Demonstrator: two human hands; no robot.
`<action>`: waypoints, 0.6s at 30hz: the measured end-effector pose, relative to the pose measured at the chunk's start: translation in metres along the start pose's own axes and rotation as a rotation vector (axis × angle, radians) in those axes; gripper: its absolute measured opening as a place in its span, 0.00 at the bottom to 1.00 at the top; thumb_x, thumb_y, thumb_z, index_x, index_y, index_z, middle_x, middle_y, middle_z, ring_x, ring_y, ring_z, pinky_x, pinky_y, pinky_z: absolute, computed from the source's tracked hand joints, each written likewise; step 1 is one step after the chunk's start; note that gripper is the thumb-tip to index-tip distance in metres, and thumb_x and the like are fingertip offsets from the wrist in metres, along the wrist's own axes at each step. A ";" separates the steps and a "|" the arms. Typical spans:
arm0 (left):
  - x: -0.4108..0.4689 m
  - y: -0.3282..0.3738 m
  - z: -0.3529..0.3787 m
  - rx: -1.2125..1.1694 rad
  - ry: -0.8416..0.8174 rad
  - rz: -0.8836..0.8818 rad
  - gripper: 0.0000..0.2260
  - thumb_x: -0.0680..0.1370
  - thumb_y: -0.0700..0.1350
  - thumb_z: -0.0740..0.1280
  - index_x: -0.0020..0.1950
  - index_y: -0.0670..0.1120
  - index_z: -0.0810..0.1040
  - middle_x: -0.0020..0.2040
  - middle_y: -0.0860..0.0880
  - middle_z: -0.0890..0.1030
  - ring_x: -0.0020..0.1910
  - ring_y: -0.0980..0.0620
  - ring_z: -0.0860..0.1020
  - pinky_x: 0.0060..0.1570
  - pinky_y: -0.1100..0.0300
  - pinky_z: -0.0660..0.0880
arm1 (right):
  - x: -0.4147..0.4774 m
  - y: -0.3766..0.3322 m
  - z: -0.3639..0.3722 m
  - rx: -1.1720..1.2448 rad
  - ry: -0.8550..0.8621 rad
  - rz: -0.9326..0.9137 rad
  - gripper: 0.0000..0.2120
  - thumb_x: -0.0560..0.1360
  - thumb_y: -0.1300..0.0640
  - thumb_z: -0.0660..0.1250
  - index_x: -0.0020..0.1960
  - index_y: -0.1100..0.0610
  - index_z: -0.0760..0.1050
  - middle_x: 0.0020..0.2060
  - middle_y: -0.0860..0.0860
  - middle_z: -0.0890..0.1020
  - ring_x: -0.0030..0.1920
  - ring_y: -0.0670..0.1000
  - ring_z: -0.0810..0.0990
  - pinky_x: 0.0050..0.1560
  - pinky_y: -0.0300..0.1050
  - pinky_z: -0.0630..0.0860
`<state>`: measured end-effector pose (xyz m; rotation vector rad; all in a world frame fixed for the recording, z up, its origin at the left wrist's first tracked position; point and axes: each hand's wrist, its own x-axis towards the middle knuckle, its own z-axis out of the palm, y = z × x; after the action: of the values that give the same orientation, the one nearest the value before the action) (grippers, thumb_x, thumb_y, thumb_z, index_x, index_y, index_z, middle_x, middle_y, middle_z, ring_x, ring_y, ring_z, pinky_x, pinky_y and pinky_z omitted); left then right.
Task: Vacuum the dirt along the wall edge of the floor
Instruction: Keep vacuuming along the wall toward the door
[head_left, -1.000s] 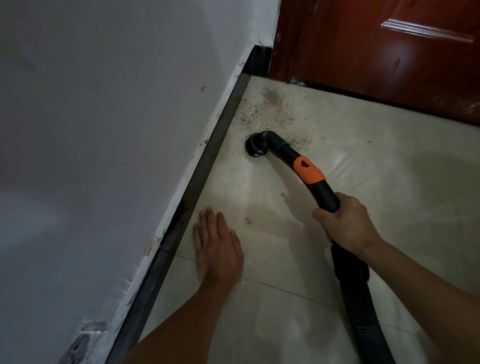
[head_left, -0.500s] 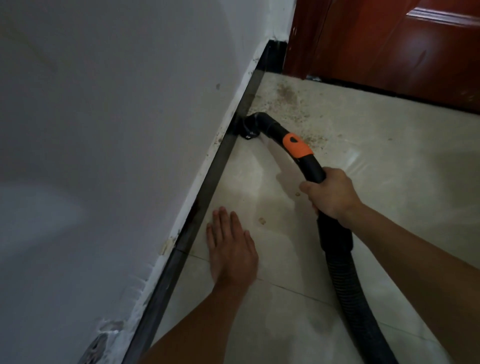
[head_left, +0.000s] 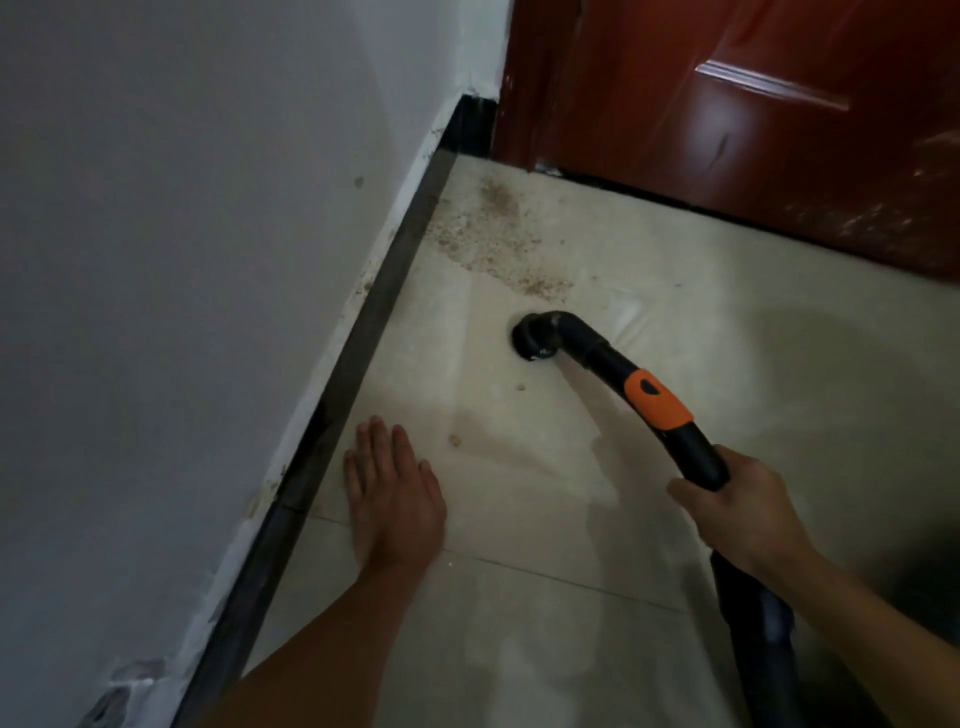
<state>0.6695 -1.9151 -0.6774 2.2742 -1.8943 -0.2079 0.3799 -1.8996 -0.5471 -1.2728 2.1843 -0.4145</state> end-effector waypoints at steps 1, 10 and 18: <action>0.000 0.000 -0.001 -0.003 -0.004 0.000 0.26 0.79 0.48 0.49 0.72 0.35 0.68 0.74 0.36 0.64 0.75 0.39 0.60 0.73 0.43 0.57 | -0.005 0.009 -0.006 0.010 0.019 0.044 0.07 0.70 0.61 0.73 0.38 0.59 0.75 0.25 0.56 0.77 0.22 0.53 0.74 0.24 0.43 0.71; 0.001 0.000 -0.001 -0.009 -0.014 0.008 0.27 0.79 0.49 0.48 0.72 0.35 0.66 0.75 0.35 0.63 0.75 0.38 0.59 0.74 0.43 0.53 | 0.034 0.032 -0.051 0.267 0.233 0.358 0.10 0.72 0.61 0.71 0.35 0.60 0.73 0.24 0.57 0.75 0.21 0.53 0.72 0.27 0.45 0.73; 0.000 -0.001 0.000 0.042 0.020 0.013 0.26 0.79 0.48 0.50 0.72 0.35 0.66 0.74 0.35 0.64 0.75 0.38 0.60 0.73 0.43 0.53 | 0.080 -0.002 -0.052 0.363 0.136 0.336 0.04 0.72 0.65 0.68 0.41 0.62 0.73 0.27 0.56 0.73 0.23 0.52 0.70 0.21 0.39 0.70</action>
<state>0.6702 -1.9154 -0.6778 2.2808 -1.9212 -0.1449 0.3186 -1.9712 -0.5304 -0.6870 2.2491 -0.7342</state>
